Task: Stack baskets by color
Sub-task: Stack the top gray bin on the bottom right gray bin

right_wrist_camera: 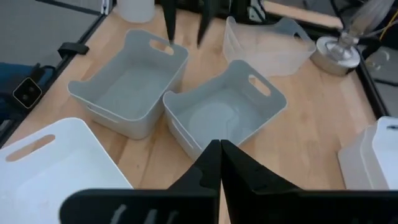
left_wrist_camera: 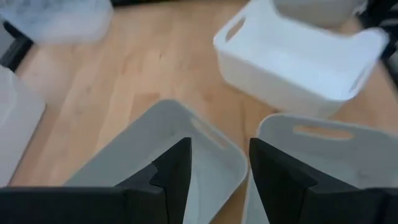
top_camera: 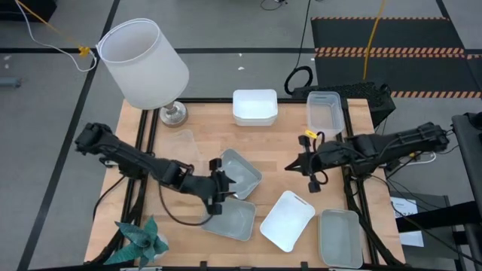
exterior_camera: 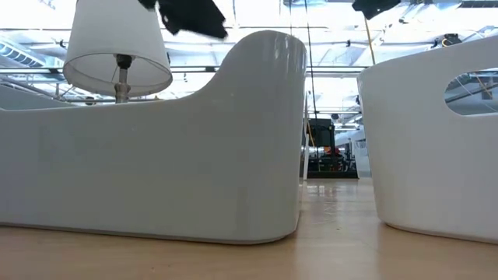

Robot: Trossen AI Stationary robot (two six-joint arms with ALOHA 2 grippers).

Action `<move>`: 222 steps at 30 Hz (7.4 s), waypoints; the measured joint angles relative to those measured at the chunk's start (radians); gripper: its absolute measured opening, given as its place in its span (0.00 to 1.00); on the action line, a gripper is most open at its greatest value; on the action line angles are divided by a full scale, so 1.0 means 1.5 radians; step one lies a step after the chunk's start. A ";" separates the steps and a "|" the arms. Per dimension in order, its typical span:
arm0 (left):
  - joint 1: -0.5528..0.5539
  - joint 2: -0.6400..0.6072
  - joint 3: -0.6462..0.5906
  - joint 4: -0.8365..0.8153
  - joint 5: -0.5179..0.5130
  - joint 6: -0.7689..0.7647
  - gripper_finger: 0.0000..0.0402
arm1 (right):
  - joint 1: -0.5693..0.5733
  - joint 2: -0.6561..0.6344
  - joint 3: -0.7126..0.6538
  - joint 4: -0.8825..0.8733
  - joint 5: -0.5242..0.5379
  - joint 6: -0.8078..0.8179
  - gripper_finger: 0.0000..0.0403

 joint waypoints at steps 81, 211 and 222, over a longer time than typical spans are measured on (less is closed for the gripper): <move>0.052 0.209 0.350 -0.216 0.042 0.056 0.02 | 0.035 0.229 0.086 0.042 -0.020 -0.035 0.03; -0.027 0.250 0.323 -0.129 0.091 0.702 0.00 | -0.035 0.286 0.340 -0.237 -0.094 0.111 0.50; -0.043 0.250 0.323 -0.129 0.091 0.710 0.00 | -0.134 0.481 0.526 -0.454 -0.164 -0.039 0.50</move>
